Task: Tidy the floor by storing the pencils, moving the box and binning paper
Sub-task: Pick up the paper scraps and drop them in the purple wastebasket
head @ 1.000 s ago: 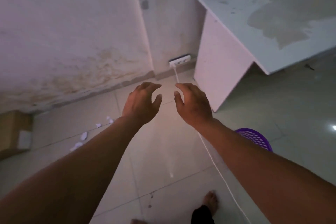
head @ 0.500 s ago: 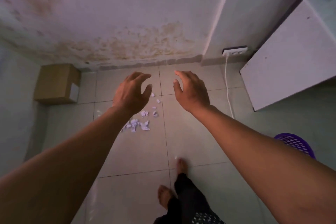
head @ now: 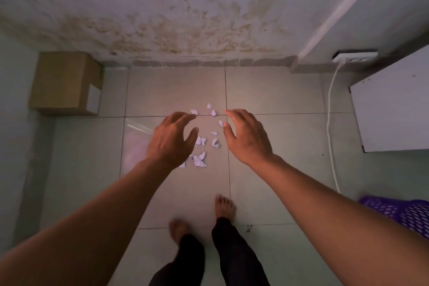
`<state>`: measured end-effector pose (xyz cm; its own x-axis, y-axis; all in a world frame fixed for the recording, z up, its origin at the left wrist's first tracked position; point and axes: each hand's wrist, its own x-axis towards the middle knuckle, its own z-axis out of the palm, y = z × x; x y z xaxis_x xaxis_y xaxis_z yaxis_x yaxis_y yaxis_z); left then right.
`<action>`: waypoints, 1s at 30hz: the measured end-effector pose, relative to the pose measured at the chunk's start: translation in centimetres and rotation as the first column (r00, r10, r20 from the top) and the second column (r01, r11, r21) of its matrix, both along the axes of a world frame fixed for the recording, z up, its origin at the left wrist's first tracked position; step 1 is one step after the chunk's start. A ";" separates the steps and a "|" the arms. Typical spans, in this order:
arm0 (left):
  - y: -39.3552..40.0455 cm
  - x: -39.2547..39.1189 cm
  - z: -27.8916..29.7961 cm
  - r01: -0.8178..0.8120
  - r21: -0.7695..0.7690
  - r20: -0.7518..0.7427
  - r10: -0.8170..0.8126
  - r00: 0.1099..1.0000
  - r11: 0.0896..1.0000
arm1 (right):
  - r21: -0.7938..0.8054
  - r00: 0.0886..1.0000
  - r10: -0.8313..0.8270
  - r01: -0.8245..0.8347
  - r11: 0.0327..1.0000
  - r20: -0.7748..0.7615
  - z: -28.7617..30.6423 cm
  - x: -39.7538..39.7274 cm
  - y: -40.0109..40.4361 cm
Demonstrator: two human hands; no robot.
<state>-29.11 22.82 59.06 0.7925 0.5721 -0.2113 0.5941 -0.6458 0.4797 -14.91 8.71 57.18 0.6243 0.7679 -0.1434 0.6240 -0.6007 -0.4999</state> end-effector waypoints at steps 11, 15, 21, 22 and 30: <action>10.3 4.2 -25.8 0.061 0.042 0.057 -0.063 0.996 0.997 | -0.087 1.000 -0.020 0.019 0.996 -0.008 -25.1 2.7 11.6; 12.5 5.1 -36.5 0.111 0.051 0.057 -0.114 0.992 0.993 | -0.098 1.000 -0.027 0.027 0.995 0.002 -35.9 3.7 13.8; 14.3 5.7 -50.0 0.171 0.049 0.041 -0.173 0.984 0.984 | -0.069 0.999 -0.020 0.023 0.997 0.048 -49.5 5.7 14.5; 14.6 5.8 -51.9 0.185 0.057 0.032 -0.186 0.982 0.981 | -0.057 0.998 -0.019 0.023 0.998 0.057 -51.1 6.0 14.6; 16.1 8.0 -60.0 0.247 0.120 -0.031 -0.245 0.969 0.962 | -0.128 0.995 0.074 -0.066 0.990 0.059 -58.0 7.9 16.6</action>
